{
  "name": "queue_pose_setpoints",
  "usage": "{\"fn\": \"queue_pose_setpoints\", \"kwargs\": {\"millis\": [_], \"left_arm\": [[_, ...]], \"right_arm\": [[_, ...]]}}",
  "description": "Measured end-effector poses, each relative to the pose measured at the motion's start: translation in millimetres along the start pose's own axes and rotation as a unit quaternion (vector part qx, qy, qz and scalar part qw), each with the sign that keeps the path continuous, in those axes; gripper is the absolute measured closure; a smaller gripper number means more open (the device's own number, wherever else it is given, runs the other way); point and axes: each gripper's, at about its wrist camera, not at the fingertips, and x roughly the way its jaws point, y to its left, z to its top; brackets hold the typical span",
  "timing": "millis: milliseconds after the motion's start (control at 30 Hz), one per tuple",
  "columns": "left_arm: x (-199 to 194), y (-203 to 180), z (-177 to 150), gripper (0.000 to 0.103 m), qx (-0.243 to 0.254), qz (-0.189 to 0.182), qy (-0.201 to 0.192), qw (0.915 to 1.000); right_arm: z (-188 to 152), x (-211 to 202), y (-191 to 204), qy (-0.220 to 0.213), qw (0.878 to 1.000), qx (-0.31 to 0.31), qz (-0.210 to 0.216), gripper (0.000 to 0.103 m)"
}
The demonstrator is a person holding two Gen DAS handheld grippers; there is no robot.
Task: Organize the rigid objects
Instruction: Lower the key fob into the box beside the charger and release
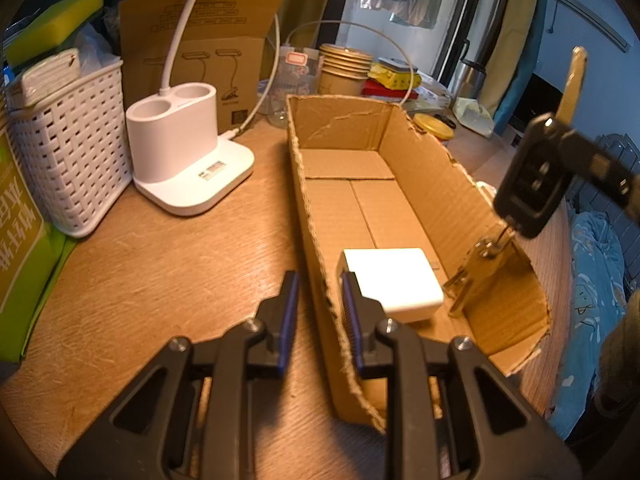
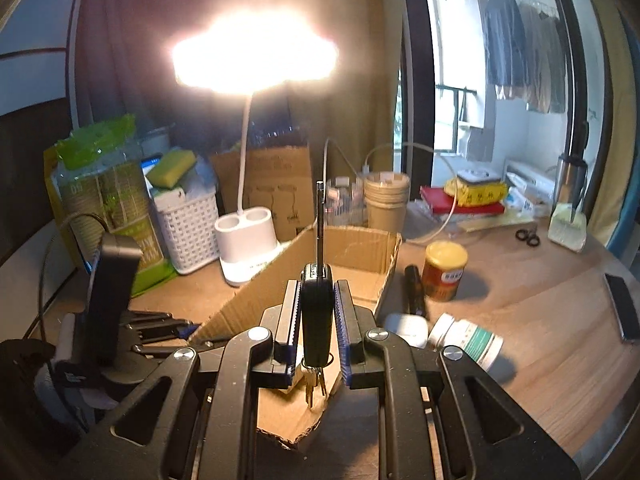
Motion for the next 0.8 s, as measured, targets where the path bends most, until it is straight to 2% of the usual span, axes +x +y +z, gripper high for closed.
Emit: {"fn": "queue_pose_setpoints", "kwargs": {"millis": [533,800], "left_arm": [[-1.4,-0.6,-1.0,0.080,-0.001,-0.002,0.001,1.0000],[-0.5,-1.0,-0.8,0.080,0.000,-0.002,0.001,1.0000]], "right_arm": [[-16.5,48.5,-8.3,0.072,0.997,0.007,-0.009,0.086],[-17.2,69.2,-2.4,0.097,0.995,-0.024,-0.026,0.085]]}}
